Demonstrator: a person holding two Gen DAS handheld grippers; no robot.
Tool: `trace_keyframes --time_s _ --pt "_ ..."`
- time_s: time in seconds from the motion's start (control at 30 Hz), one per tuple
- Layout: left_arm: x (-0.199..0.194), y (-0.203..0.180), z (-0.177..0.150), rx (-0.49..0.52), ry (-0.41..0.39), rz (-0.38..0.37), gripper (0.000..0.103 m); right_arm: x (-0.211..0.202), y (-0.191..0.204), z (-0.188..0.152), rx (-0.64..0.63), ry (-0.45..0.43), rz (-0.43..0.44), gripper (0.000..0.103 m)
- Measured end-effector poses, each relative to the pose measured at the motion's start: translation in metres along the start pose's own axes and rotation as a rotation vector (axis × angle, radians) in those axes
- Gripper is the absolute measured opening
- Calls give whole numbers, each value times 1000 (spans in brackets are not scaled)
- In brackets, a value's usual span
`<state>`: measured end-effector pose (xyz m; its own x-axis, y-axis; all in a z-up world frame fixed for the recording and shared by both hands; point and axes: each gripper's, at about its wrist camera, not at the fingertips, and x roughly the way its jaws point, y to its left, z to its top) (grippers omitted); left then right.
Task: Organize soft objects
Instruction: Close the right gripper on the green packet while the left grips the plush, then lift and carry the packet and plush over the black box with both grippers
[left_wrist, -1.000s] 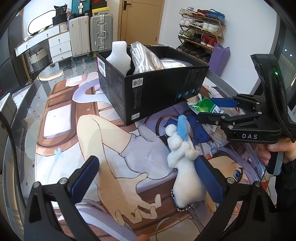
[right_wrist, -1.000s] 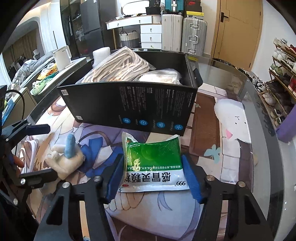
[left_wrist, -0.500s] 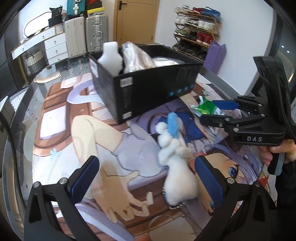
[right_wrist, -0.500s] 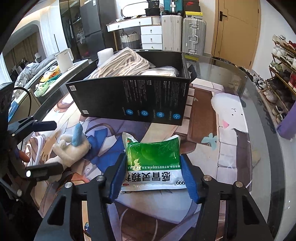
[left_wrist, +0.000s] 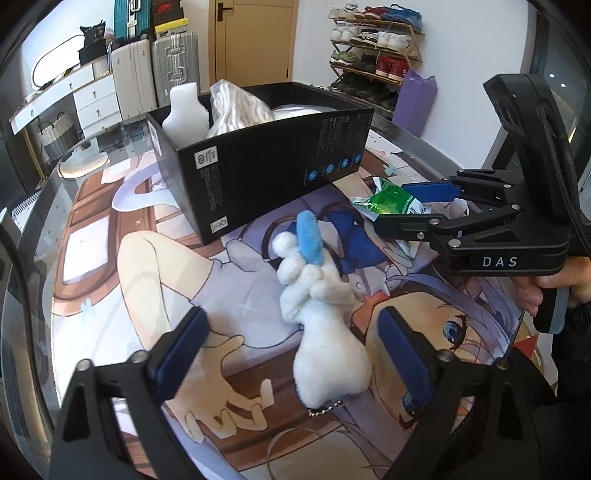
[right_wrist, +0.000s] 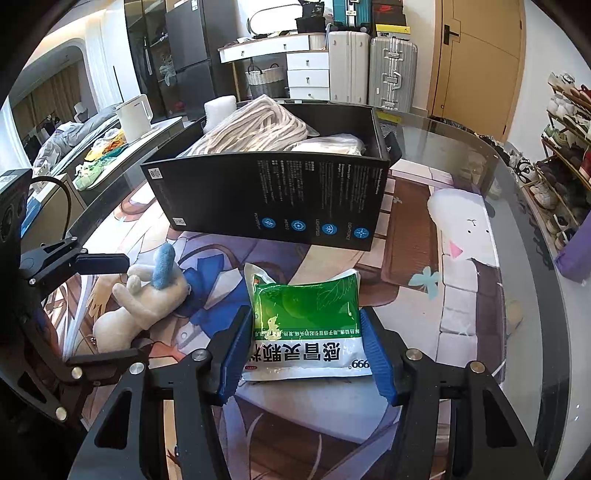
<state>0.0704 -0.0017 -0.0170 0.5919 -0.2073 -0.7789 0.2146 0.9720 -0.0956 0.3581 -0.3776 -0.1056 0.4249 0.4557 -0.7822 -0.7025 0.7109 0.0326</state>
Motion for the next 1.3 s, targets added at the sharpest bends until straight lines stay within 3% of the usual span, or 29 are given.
trace_keyframes --time_s 0.23,0.87,1.3 --pt "-7 3 -1 -18 -39 -57 33 -3 1 0 -2 -7 1 59" --pt "-31 8 4 -47 -129 -83 32 -26 6 3 -24 -79 16 58" --pt "-48 21 15 -91 -198 -41 33 -42 12 6 -46 -124 26 58"
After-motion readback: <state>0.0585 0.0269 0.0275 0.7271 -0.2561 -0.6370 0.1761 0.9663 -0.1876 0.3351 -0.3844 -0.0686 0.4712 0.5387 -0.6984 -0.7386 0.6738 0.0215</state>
